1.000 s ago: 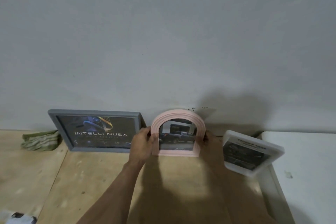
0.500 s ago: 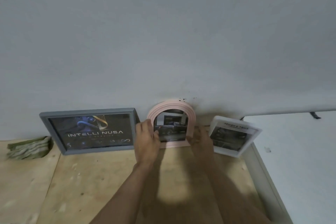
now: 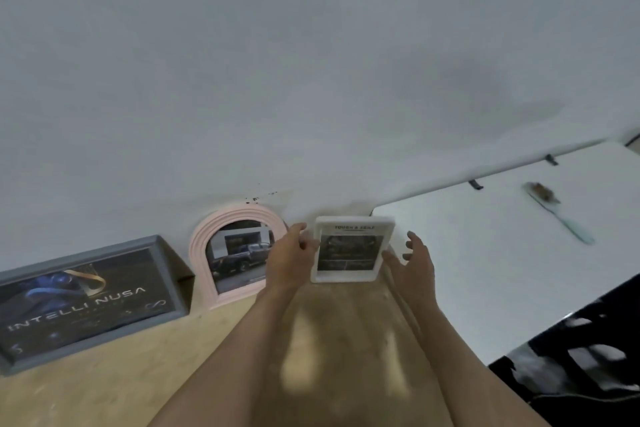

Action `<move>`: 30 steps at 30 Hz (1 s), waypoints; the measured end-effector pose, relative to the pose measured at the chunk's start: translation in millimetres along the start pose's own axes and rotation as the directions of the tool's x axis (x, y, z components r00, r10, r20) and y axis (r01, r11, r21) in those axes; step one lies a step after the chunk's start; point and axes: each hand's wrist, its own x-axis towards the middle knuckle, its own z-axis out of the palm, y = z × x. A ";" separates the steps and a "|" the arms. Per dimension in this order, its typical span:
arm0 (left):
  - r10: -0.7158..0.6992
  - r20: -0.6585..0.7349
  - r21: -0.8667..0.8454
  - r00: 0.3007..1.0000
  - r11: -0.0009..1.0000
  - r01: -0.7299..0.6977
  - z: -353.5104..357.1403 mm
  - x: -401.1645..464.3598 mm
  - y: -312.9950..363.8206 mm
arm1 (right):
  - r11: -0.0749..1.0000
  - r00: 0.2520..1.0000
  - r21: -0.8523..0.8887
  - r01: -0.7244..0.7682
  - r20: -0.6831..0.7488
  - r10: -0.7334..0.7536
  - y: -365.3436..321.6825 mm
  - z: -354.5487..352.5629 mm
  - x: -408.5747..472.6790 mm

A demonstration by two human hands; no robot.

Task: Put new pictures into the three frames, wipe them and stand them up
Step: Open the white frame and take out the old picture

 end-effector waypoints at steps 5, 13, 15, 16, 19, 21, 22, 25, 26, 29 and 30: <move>-0.099 0.148 -0.117 0.984 0.986 0.117 15.6 21.8 6.4 | 0.992 0.990 0.119 -0.046 0.138 0.029 16.0 6.4 33.5; -0.135 0.165 -0.314 0.977 0.932 0.182 16.4 20.5 -5.2 | 0.986 0.989 0.149 0.075 0.113 -0.092 26.4 10.0 23.5; -0.150 0.193 -0.360 0.970 0.908 0.212 9.2 7.7 -11.7 | 0.979 0.981 0.128 0.162 0.088 -0.174 26.0 7.6 1.6; -0.162 0.205 -0.390 0.965 0.891 0.233 4.9 2.9 -12.7 | 0.969 0.971 0.101 0.226 0.054 -0.232 24.3 8.1 -8.8; -0.247 0.215 -0.570 0.945 0.754 0.327 -17.3 -25.3 -18.4 | 0.877 0.877 -0.068 0.476 -0.039 -0.479 17.6 15.7 -56.8; -0.306 0.263 -0.707 0.915 0.584 0.399 -37.5 -50.3 -26.2 | 0.765 0.786 -0.244 0.595 -0.021 -0.618 10.7 26.9 -96.4; -0.318 0.294 -0.731 0.901 0.533 0.426 -48.5 -65.9 -35.4 | 0.702 0.738 -0.314 0.639 -0.006 -0.675 6.4 33.8 -119.2; -0.397 0.306 -0.670 0.865 0.556 0.492 -77.3 -116.1 -72.7 | 0.550 0.609 -0.363 0.752 0.066 -0.790 -4.6 58.1 -189.3; -0.430 0.297 -0.666 0.852 0.546 0.508 -84.8 -130.7 -85.2 | 0.514 0.576 -0.336 0.789 0.116 -0.809 -6.5 65.3 -208.1; -0.471 0.299 -0.674 0.830 0.511 0.533 -121.4 -178.6 -139.9 | 0.501 0.545 -0.216 0.838 0.281 -0.790 -9.2 89.5 -266.5; -0.474 0.307 -0.663 0.825 0.516 0.543 -131.9 -192.7 -158.3 | 0.580 0.608 -0.186 0.793 0.292 -0.738 -8.0 93.5 -279.6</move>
